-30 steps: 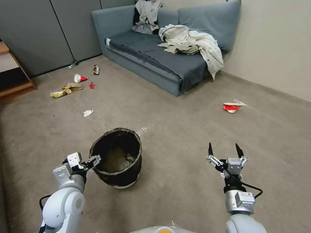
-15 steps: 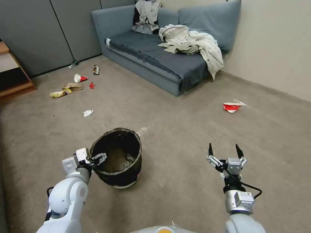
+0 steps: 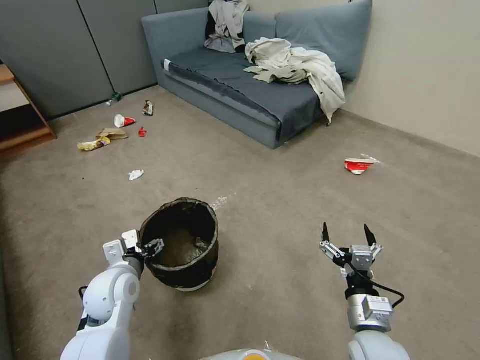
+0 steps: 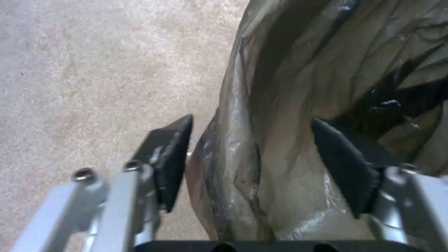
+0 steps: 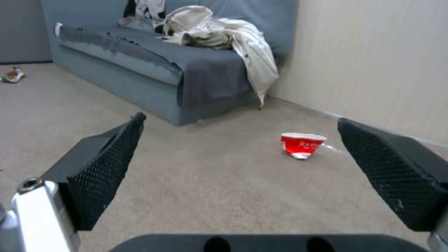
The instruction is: Pick up the trash can from the floor.
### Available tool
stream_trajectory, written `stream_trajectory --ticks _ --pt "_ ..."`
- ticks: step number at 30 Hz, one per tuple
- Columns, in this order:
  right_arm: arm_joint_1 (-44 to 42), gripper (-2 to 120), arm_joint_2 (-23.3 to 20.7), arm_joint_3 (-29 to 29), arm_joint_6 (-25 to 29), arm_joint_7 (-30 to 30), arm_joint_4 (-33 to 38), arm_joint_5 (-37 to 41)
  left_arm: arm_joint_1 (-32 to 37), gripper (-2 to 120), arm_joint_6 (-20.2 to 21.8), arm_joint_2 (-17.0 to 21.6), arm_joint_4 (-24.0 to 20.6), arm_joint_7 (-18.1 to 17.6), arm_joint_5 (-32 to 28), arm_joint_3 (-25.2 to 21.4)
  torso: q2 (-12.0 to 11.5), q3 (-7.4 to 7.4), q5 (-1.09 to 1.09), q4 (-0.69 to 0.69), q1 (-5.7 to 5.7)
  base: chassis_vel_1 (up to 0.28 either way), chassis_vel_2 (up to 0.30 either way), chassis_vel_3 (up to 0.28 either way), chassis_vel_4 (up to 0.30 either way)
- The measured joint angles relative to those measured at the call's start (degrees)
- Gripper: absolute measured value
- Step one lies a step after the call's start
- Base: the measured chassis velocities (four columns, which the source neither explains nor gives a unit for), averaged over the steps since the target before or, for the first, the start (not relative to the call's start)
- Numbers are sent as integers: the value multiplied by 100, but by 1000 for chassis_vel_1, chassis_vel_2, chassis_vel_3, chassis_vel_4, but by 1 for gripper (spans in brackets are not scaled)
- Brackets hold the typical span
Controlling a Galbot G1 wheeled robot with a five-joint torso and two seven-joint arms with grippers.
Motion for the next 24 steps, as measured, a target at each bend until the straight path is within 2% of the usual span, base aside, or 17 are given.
stream_trajectory --ticks 2,4,6,8,10,14,24 --pt "4 100 0 -2 0 5 0 0 5 57 -12 -7 1 2 13 7 0 0 0 0 0 0 0 0 0" --pt "11 100 -2 -4 0 11 1 0 2 45 -40 -17 21 -2 25 15 0 0 -1 0 0 0 0 0 0" --pt "12 100 -3 -4 0 16 1 0 -1 41 -51 -18 28 -6 26 16 0 0 -1 0 0 0 0 0 0" --pt "13 100 -6 -3 1 23 1 0 -3 31 -98 -20 44 -38 26 21 0 0 -2 0 0 0 0 0 0" --pt "13 100 -7 -2 1 24 1 0 -3 28 -129 -21 53 -64 30 24 0 0 -3 0 0 0 0 0 0" --pt "11 100 -6 -5 2 29 4 0 7 9 -466 -40 120 -209 245 93 0 0 -5 -2 0 0 0 0 0" --pt "8 100 0 -9 1 43 48 -8 143 7 -902 -4 -4 -145 245 148 0 1 -10 -2 0 0 0 0 0"
